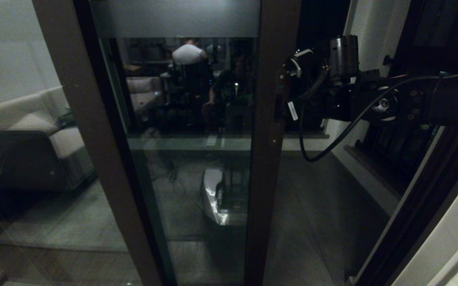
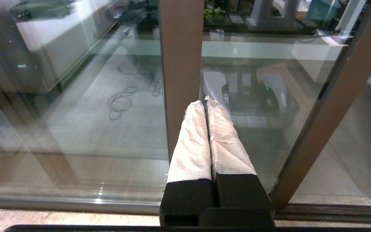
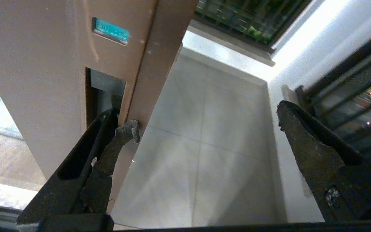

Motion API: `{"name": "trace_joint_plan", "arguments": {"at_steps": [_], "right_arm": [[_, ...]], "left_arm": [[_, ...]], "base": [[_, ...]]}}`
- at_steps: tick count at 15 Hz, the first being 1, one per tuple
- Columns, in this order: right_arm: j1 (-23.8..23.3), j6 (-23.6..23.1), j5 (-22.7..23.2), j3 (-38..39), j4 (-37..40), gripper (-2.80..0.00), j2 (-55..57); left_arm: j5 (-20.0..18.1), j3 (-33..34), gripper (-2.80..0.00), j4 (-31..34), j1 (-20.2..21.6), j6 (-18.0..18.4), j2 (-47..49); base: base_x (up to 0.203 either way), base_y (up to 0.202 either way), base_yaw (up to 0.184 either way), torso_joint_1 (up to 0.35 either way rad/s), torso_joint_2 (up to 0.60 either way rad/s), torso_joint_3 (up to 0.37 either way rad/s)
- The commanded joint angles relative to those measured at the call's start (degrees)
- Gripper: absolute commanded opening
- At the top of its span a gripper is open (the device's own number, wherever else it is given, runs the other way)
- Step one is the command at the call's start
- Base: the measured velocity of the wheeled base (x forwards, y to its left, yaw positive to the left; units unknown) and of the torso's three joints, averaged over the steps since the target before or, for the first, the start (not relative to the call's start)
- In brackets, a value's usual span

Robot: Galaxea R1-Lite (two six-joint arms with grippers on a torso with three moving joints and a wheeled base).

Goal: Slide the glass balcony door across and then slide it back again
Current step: Close the slid door

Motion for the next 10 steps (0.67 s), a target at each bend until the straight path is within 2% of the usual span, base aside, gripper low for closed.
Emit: {"name": "trace_joint_plan", "arguments": {"at_steps": [1, 10], "right_arm": [[-0.7, -0.1, -0.1, 0.9, 0.0, 0.00, -0.8], [-3.6, -0.3, 0.1, 4.0, -0.1, 0.00, -3.3]], "left_arm": [[0.0, 0.0, -2.80, 0.0, 0.0, 0.0, 0.0], [0.0, 0.1, -2.80, 0.0, 0.0, 0.0, 0.0]], "base": [[0.000, 0.000, 0.000, 0.000, 0.00, 0.000], [0.000, 0.000, 0.000, 0.000, 0.00, 0.000]]}}
